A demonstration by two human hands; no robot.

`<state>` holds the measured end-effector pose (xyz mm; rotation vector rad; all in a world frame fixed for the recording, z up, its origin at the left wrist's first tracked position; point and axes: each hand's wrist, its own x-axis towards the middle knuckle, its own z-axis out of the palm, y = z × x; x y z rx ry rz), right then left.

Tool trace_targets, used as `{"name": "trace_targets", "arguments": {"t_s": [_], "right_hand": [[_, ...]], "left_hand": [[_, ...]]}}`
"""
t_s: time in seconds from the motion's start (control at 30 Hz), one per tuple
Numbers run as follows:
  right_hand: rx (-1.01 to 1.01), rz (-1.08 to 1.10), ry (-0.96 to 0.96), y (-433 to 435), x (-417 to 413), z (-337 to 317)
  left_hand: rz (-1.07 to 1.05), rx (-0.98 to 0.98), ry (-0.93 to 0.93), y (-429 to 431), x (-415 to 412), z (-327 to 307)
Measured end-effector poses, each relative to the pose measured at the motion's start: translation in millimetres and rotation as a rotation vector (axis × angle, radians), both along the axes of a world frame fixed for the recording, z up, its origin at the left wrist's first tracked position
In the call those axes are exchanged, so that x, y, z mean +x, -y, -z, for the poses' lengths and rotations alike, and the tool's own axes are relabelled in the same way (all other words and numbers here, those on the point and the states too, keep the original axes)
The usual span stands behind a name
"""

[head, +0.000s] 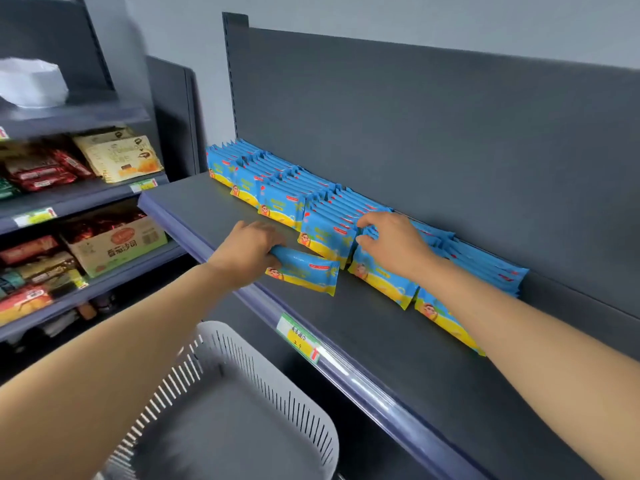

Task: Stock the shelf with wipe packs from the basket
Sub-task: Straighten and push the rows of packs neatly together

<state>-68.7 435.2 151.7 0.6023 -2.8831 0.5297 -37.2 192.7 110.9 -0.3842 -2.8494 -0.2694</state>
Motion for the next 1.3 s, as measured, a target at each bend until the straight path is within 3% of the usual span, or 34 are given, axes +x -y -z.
{"name": "trace_targets", "arguments": {"t_s": [0.37,0.97,1.13,1.3], "right_hand": [[-0.009,0.206,0.015,118,0,6],[0.193,0.442,0.045,131,-47,30],[0.378,0.545,0.048,150,-76,45],[0.598,0.620,0.070,156,-91,59]], "left_hand": [[0.072,-0.064,0.008,135,-39,-15],[0.143,-0.047,0.127,137,-160,6],[0.262,-0.003,0.159,143,-215,21],[0.405,-0.092,0.132,137,-251,30]]}}
